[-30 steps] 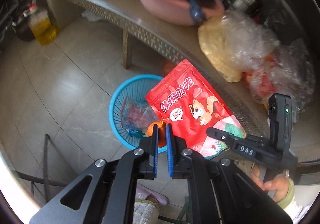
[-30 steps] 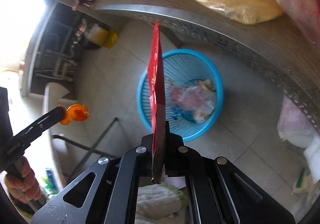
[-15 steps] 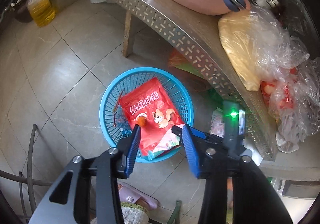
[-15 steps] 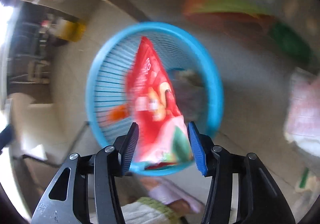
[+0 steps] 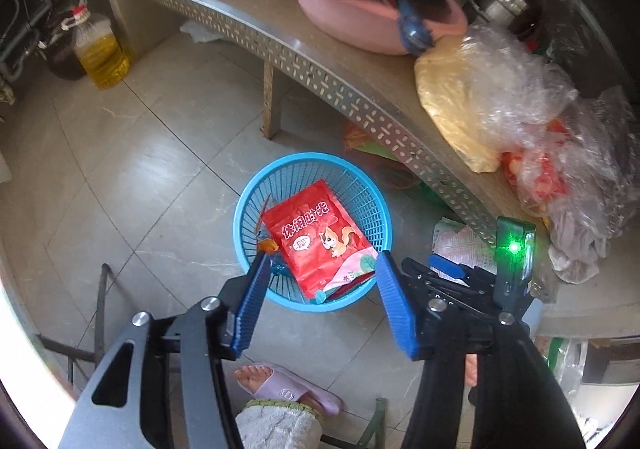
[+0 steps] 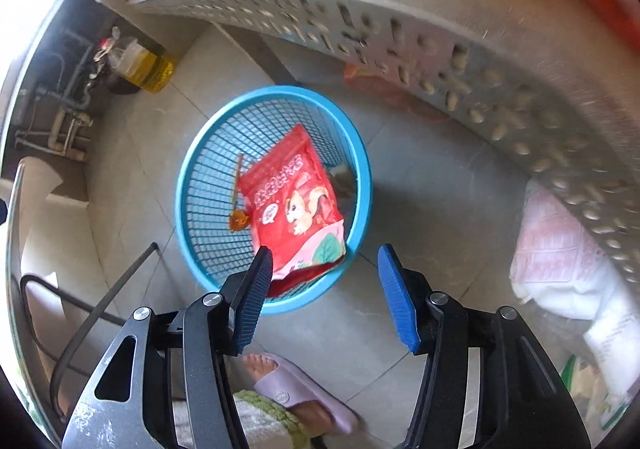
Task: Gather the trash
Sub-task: 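Bring both tools back over the table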
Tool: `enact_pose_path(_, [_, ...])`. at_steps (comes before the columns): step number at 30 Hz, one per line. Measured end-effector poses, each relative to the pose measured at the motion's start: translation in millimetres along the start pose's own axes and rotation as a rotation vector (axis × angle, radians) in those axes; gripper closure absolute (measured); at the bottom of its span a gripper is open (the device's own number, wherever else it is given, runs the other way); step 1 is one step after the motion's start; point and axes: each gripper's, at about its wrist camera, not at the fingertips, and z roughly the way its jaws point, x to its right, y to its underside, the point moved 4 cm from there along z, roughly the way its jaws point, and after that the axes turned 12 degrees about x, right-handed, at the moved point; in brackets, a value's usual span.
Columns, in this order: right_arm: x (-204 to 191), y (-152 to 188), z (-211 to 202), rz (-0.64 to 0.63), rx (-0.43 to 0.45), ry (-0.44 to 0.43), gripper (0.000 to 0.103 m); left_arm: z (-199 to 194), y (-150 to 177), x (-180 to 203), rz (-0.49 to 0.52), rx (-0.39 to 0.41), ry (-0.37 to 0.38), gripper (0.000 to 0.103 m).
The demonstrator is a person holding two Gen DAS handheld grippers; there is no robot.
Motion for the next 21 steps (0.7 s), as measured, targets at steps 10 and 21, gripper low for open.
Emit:
enact_pose_path(10, [-42,-3,-55,-0.151,0.063,-0.095,0.039,-116,42,6,0.107,0.103,-0.038,0.033])
enact_pose_path(21, [-97,2,-117,-0.293,0.139,-0.232,0.026,-239,113,-18,-0.010,0.290,-0.128,0.022])
